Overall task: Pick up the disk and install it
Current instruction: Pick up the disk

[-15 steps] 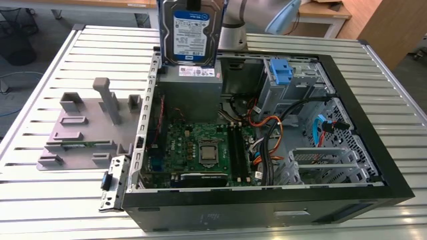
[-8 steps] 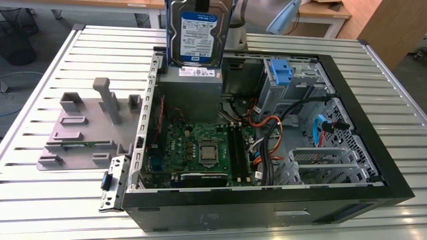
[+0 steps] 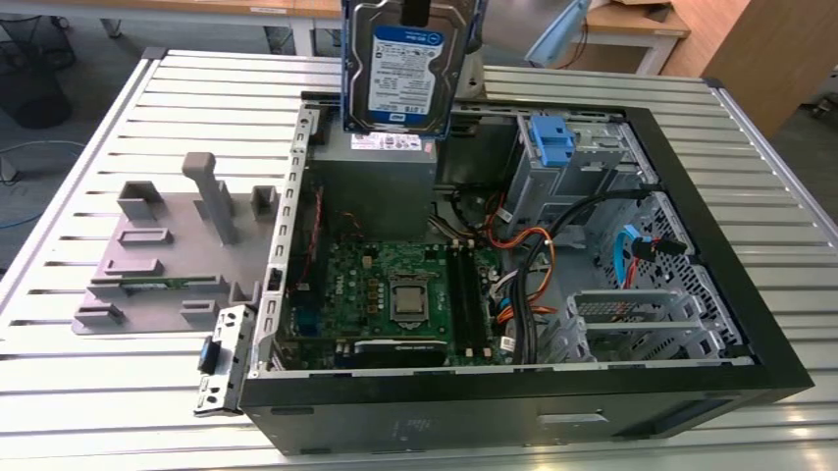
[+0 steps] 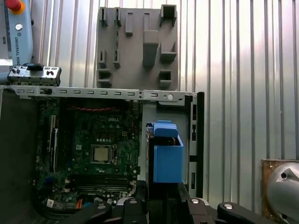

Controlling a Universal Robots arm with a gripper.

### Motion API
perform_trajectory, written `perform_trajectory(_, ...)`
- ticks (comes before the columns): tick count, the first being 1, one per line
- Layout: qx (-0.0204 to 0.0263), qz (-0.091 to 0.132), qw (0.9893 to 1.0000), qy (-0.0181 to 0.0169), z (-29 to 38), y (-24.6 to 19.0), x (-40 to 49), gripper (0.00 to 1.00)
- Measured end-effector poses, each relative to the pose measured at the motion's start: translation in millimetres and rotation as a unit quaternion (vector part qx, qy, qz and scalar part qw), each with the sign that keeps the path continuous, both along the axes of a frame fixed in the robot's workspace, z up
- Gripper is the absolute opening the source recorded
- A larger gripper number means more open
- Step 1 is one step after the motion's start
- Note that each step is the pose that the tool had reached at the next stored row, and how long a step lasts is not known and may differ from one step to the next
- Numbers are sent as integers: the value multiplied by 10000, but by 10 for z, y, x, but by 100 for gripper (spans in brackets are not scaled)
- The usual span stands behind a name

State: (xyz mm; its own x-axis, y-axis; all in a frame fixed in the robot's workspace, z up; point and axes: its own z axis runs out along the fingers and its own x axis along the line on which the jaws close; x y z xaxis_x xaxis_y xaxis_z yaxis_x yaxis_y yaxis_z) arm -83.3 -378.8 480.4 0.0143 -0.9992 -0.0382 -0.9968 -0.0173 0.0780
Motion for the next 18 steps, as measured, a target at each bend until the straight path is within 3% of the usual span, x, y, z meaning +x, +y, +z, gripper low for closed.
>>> perform_trajectory(18, -1, 0, 9999, 108, 0, -46, 361, 35)
